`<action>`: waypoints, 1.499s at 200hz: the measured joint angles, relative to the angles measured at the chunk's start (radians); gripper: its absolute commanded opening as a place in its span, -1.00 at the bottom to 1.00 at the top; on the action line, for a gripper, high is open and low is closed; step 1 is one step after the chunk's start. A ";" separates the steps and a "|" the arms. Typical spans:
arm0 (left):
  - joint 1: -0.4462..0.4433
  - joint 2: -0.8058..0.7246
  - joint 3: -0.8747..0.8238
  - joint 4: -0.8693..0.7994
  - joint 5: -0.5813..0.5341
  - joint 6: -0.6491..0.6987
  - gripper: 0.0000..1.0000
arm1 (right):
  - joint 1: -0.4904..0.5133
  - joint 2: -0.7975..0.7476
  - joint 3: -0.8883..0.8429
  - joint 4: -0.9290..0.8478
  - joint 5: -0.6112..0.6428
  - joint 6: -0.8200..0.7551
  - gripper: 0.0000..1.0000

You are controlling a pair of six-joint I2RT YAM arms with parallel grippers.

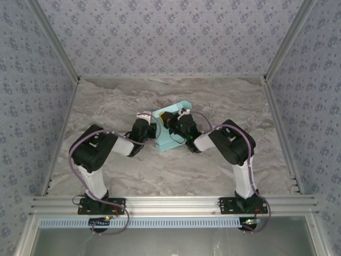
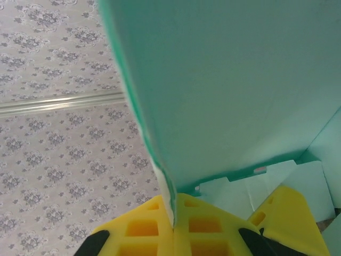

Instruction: Fold the paper box

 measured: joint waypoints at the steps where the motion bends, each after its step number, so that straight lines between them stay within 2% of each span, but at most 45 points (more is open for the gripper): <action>1: 0.000 0.000 0.000 0.000 0.000 0.000 -0.62 | 0.000 0.000 0.000 -0.001 -0.002 0.000 -0.71; 29: 0.018 0.005 0.010 -0.001 -0.024 -0.010 -0.69 | 0.014 -0.006 -0.029 -0.020 -0.052 -0.011 -0.35; 46: 0.026 0.005 0.010 0.000 -0.027 -0.009 -0.69 | 0.018 -0.017 -0.074 -0.052 -0.079 -0.029 -0.24; 76: 0.027 0.004 0.010 0.000 -0.025 0.018 -0.68 | 0.001 -0.104 -0.163 -0.122 -0.102 -0.085 -0.18; 131: 0.045 -0.010 0.001 0.004 0.011 0.111 -0.74 | -0.046 -0.377 -0.234 -0.261 -0.166 -0.229 -0.08; 168: 0.076 -0.028 -0.018 0.014 0.105 0.154 -0.76 | -0.035 -0.687 -0.277 -0.545 -0.060 -0.426 -0.01; 186: 0.086 -0.045 -0.018 0.008 0.181 0.187 -0.76 | -0.065 -0.758 -0.231 -0.665 -0.049 -0.528 0.07; 209: 0.091 -0.065 -0.004 -0.018 0.300 0.234 -0.76 | -0.174 -0.714 -0.093 -0.850 -0.098 -0.695 0.11; 245: 0.092 -0.081 0.025 -0.050 0.442 0.298 -0.74 | -0.353 -0.541 0.203 -1.176 -0.237 -0.997 0.13; 272: 0.074 -0.081 0.032 -0.046 0.466 0.304 -0.74 | -0.385 -0.415 0.365 -1.305 -0.407 -1.146 0.12; 300: -0.006 -0.049 0.032 0.031 0.447 0.302 -0.72 | -0.380 -0.325 0.389 -1.336 -0.579 -1.200 0.11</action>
